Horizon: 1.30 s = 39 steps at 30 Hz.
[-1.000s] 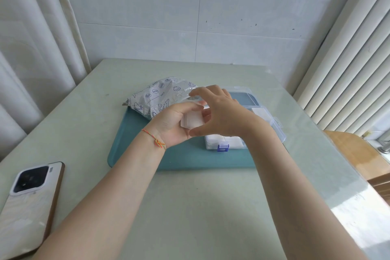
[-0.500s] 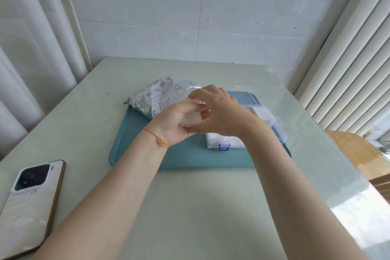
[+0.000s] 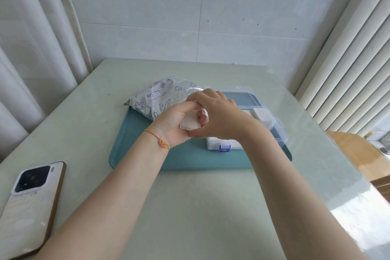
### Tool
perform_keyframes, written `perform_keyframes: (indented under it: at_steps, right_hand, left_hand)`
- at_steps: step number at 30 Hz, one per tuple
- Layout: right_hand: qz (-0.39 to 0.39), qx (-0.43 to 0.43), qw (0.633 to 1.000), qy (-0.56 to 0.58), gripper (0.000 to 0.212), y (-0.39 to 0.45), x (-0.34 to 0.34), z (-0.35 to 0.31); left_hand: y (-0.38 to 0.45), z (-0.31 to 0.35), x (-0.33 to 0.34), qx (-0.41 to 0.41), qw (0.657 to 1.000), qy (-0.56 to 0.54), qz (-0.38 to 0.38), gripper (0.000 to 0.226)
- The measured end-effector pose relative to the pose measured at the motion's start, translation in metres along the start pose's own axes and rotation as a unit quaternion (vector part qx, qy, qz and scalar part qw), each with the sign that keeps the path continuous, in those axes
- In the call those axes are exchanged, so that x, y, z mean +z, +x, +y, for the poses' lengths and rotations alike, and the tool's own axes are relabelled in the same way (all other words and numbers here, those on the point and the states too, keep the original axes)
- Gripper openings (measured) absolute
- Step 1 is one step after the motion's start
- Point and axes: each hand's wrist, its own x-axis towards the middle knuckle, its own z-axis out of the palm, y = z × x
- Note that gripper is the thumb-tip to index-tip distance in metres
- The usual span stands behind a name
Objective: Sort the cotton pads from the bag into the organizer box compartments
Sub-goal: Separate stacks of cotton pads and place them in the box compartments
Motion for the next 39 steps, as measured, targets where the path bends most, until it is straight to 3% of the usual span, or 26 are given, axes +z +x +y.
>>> perform_keyframes:
  at_steps: [4,8,12,14,16,18,21,25,31,35,39]
  right_hand:
    - [0.014,-0.005,1.0,0.008,0.056,0.001,-0.003,0.001]
    - [-0.003,0.004,1.0,0.009,0.071,0.001,-0.003,0.005]
    - [-0.015,0.03,0.997,0.063,0.086,-0.001,-0.011,0.01]
    - [0.051,0.046,0.991,0.116,0.066,0.001,-0.016,0.013]
    - [0.14,0.075,0.979,0.126,0.029,0.004,-0.021,0.013]
    - [0.164,0.123,0.964,0.171,0.01,0.006,-0.024,0.009]
    - [0.095,0.171,0.948,0.252,0.016,0.005,-0.017,0.0]
    - [0.082,0.184,0.945,0.259,0.017,0.006,-0.009,-0.006]
    - [0.01,0.166,0.951,0.261,0.016,0.004,-0.009,-0.008]
    - [0.037,0.159,0.947,0.276,0.015,0.004,-0.011,-0.008]
    - [-0.037,0.126,0.955,0.265,0.026,0.0,-0.016,-0.014]
  left_hand:
    - [0.001,0.001,-0.006,-0.01,1.0,-0.01,0.005,0.028]
    - [-0.002,0.002,0.002,-0.012,1.0,-0.024,-0.014,0.013]
    - [0.0,0.005,0.0,0.012,0.998,-0.059,0.036,0.016]
    - [0.003,0.009,-0.008,0.048,0.99,-0.107,0.08,0.021]
    - [0.004,0.013,-0.013,0.076,0.981,-0.147,0.105,0.024]
    - [0.004,0.014,-0.013,0.083,0.978,-0.163,0.105,0.025]
    - [0.002,0.01,-0.007,0.079,0.981,-0.146,0.1,0.025]
    - [-0.001,0.008,-0.002,0.079,0.982,-0.138,0.098,0.022]
    - [-0.002,0.009,-0.002,0.067,0.985,-0.135,0.079,0.016]
    - [-0.004,0.01,0.002,0.08,0.979,-0.162,0.1,0.011]
    - [-0.005,0.012,0.005,0.09,0.976,-0.159,0.117,0.011]
